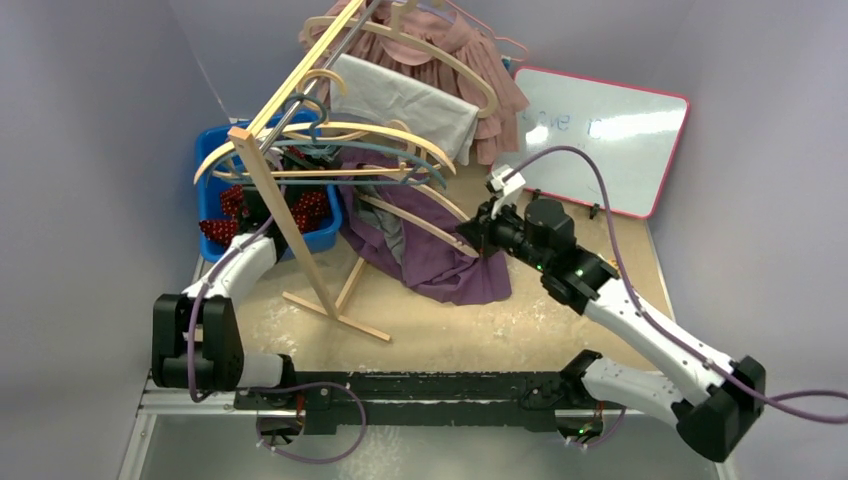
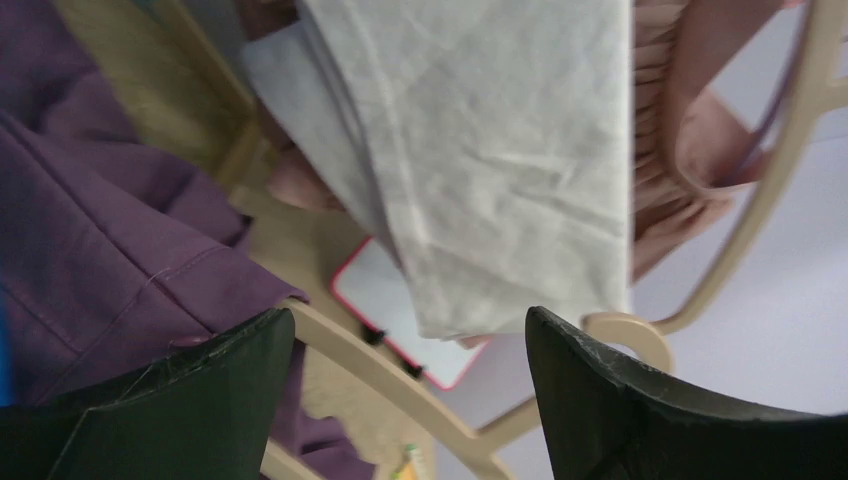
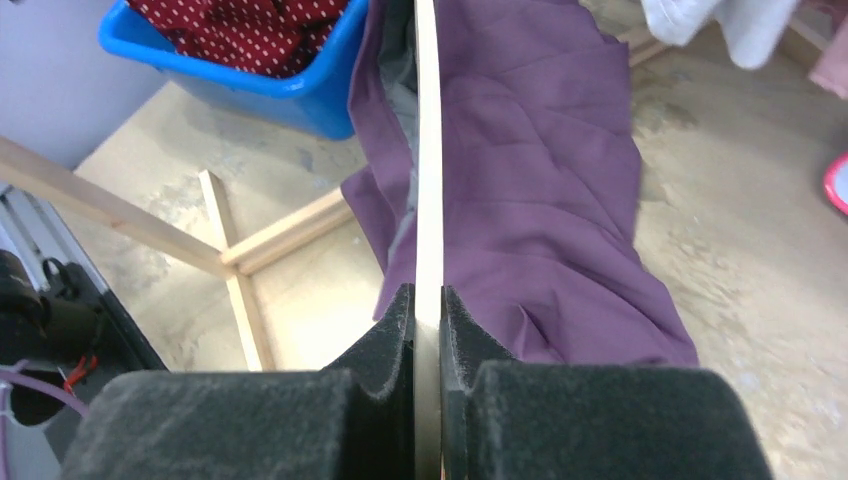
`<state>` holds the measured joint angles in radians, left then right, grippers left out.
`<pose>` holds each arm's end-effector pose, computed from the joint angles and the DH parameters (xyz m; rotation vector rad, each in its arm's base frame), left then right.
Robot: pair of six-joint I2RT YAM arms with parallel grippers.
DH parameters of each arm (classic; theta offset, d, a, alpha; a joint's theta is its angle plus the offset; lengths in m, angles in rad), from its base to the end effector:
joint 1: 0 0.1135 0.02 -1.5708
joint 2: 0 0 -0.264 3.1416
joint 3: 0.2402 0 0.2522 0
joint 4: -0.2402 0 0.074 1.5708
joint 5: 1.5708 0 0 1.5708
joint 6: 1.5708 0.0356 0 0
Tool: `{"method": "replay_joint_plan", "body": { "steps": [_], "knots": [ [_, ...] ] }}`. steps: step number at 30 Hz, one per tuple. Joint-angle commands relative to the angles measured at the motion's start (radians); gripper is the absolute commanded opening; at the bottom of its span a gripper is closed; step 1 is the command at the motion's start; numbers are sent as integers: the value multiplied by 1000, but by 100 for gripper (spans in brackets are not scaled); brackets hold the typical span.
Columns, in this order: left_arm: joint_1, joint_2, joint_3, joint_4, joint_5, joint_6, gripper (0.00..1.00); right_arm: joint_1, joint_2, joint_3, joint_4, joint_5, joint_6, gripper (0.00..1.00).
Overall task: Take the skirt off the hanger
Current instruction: Remove the skirt from the hanger, then place the hanger at the clothesline.
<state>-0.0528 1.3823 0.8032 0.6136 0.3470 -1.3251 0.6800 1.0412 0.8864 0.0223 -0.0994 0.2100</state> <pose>0.3147 -0.0288 0.2927 -0.7514 1.5294 -1.3302 0.1894 0.1577 0.3484 -0.4838 1.6919 0.7415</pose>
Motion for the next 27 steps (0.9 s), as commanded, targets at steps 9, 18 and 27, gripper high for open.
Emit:
{"method": "replay_joint_plan", "body": {
  "steps": [9, 18, 27],
  "knots": [
    [6, -196, 33, -585, -110, 536, 89, -26, -258, 27, -173, 86, -73, 0],
    [7, -271, -21, -714, -164, 599, 90, -72, -154, 189, -172, 88, -113, 0],
    [7, -300, -6, -846, -257, 634, 91, -217, -44, 218, -76, -248, -143, 0]
  ]
}}
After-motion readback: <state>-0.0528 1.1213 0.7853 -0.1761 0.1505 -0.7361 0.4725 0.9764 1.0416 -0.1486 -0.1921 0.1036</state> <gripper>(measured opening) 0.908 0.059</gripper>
